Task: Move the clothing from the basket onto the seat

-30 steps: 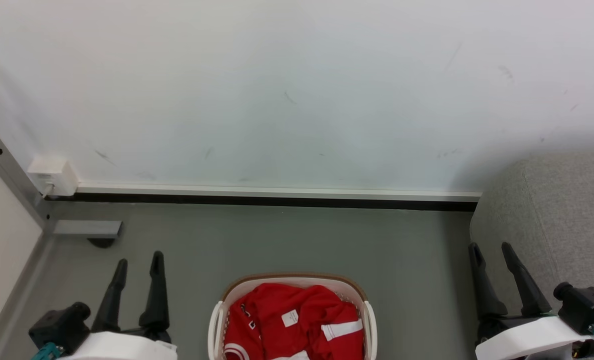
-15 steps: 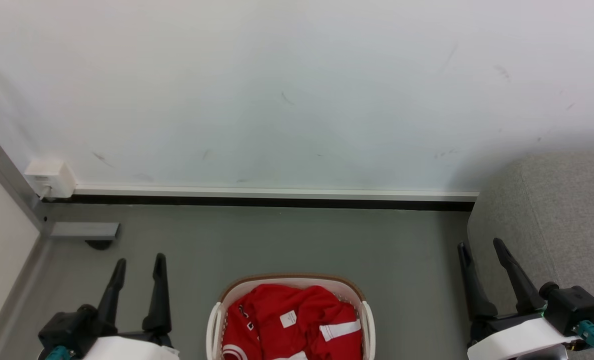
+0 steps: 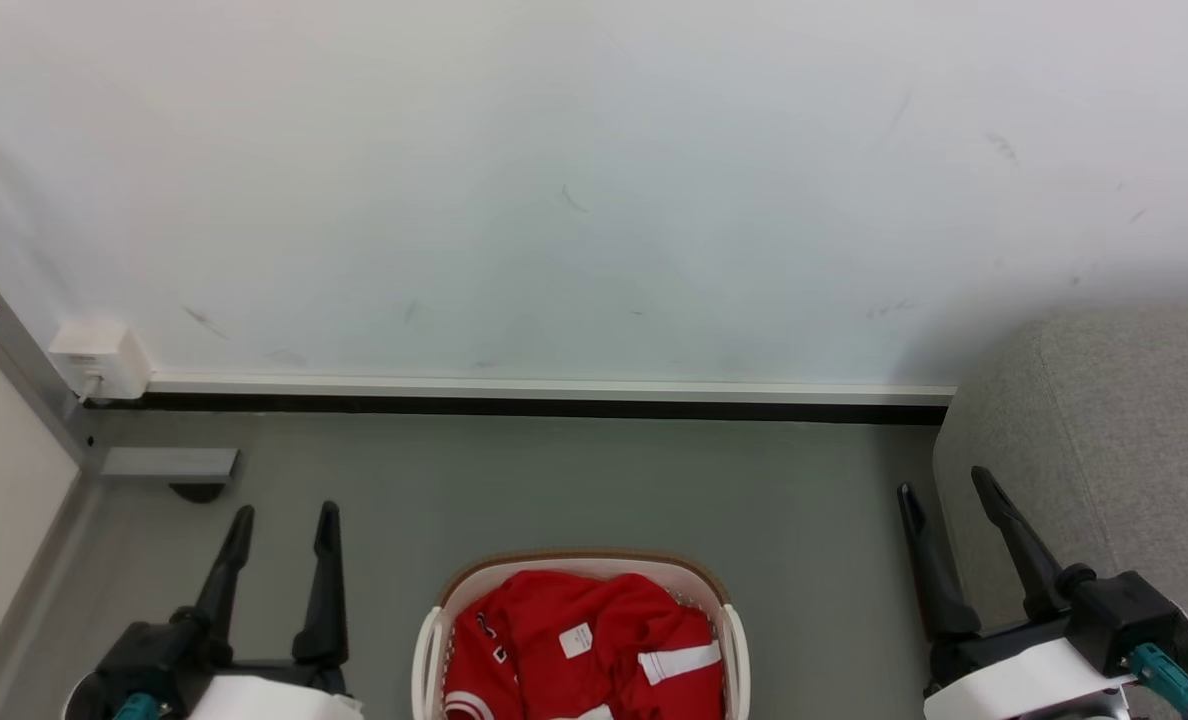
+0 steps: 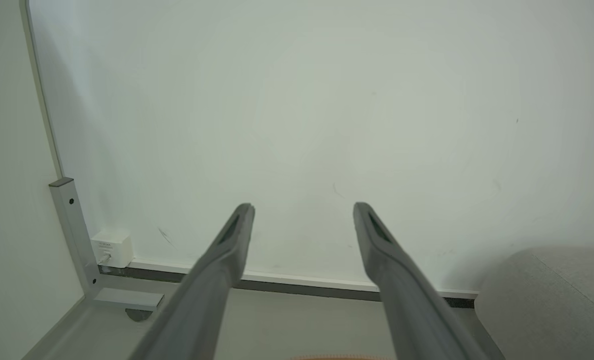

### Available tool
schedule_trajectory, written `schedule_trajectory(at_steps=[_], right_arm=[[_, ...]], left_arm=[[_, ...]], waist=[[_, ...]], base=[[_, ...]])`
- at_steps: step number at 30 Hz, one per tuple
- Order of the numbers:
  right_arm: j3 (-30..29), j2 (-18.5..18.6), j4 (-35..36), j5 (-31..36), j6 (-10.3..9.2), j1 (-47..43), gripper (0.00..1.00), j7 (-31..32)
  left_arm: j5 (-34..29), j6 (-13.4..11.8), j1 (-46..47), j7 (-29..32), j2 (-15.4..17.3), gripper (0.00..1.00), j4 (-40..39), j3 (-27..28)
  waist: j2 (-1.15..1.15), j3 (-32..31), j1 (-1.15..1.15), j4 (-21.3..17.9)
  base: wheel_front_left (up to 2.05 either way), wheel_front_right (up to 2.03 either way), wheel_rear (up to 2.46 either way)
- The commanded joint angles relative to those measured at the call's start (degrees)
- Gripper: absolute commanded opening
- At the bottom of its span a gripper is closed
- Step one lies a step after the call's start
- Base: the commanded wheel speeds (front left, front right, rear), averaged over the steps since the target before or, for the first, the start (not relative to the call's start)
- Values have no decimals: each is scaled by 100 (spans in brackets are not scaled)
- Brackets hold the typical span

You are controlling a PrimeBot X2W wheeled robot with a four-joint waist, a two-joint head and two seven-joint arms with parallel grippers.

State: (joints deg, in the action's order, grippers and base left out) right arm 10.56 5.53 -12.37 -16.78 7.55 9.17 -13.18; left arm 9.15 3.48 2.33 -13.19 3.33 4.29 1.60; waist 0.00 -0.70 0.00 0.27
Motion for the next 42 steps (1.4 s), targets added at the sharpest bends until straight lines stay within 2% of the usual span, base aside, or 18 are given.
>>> schedule_trajectory(at_steps=[1, 17, 42], right_arm=[[15, 47, 20, 139, -10, 57, 100, -65], [122, 58, 35, 655, -12, 101, 100, -214], [51, -2, 58, 549, -12, 103, 100, -207]], left_arm=[[-167, -9, -25, -64, 25, 100, -55, 20], [-822, 17, -69, -209, 5, 100, -142, 56], [-725, 102, -13, -198, -22, 100, -102, 120]], waist=[[0, -4, 0, 0], [0, -18, 0, 3], [0, 74, 0, -37]], base=[[0, 0, 0], [0, 0, 0], [0, 0, 0]])
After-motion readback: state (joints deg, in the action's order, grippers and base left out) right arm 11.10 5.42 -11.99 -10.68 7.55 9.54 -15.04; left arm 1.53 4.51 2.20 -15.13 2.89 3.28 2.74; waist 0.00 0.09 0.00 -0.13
